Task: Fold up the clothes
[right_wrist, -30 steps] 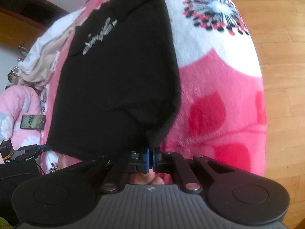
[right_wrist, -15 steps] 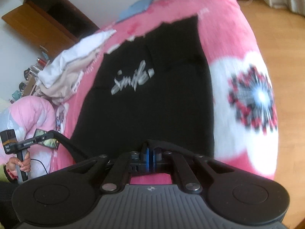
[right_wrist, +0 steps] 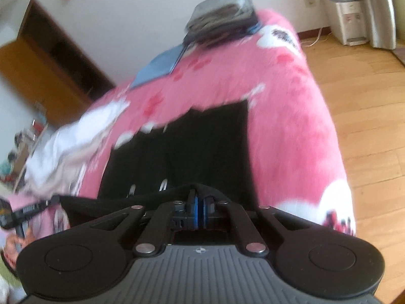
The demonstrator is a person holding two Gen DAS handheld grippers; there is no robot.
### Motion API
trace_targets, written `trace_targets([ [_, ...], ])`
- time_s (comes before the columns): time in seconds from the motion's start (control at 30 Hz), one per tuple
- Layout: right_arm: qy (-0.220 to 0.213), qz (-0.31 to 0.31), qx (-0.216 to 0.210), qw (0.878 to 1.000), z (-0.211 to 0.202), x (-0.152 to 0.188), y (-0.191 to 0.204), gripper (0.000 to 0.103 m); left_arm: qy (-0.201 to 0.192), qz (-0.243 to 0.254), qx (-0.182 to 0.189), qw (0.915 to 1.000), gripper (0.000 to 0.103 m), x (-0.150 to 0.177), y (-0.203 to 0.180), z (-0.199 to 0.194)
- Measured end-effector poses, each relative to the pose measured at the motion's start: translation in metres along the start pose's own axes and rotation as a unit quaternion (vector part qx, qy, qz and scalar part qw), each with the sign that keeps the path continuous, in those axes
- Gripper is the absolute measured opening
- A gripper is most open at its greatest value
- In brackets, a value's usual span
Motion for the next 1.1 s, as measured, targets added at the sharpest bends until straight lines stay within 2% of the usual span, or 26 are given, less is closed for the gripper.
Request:
trace_targets([
  [0.13, -0.036, 0.010, -0.002, 0.999, 0.020, -0.038, -0.010, 0.003, -0.018, -0.024, 0.005, 0.9995, 0.004, -0.026, 0.003, 0.033],
  [0.23, -0.047, 0.020, -0.003, 0.999, 0.040, -0.058, -0.018, 0.003, -0.029, -0.041, 0.009, 0.9987, 0.004, -0.044, 0.005, 0.059],
  [0.5, -0.072, 0.049, -0.007, 0.996, 0.096, -0.109, -0.042, 0.003, -0.030, -0.069, -0.007, 0.9972, 0.004, -0.070, 0.022, 0.123],
  [0.73, -0.059, 0.081, -0.003, 0.995, 0.140, -0.115, -0.064, 0.003, -0.012, -0.089, -0.014, 0.9958, 0.004, -0.064, 0.041, 0.155],
  [0.87, -0.049, 0.105, -0.004, 0.993, 0.164, -0.118, -0.077, 0.003, 0.003, -0.112, -0.007, 0.9937, 0.005, -0.060, 0.052, 0.168],
  [0.97, -0.040, 0.152, -0.027, 0.987, 0.178, -0.119, -0.091, 0.004, 0.002, -0.156, 0.010, 0.9877, 0.008, -0.065, 0.064, 0.173],
  [1.03, -0.038, 0.193, -0.048, 0.979, 0.184, -0.121, -0.102, 0.005, -0.005, -0.209, 0.024, 0.9777, 0.011, -0.068, 0.077, 0.175],
  [1.1, -0.034, 0.247, -0.086, 0.965, 0.190, -0.120, -0.115, 0.007, -0.017, -0.257, 0.030, 0.9657, 0.012, -0.070, 0.092, 0.176],
])
Point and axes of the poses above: each gripper's, at about its wrist camera, not at the fingertips, and z roughly the way its jaws point, y to its left, x to its underside, the point moved 7 cm from there along z, roughly the way its jaws point, and after that the axes turned 3 degrees about y, right-handed, at the moved point
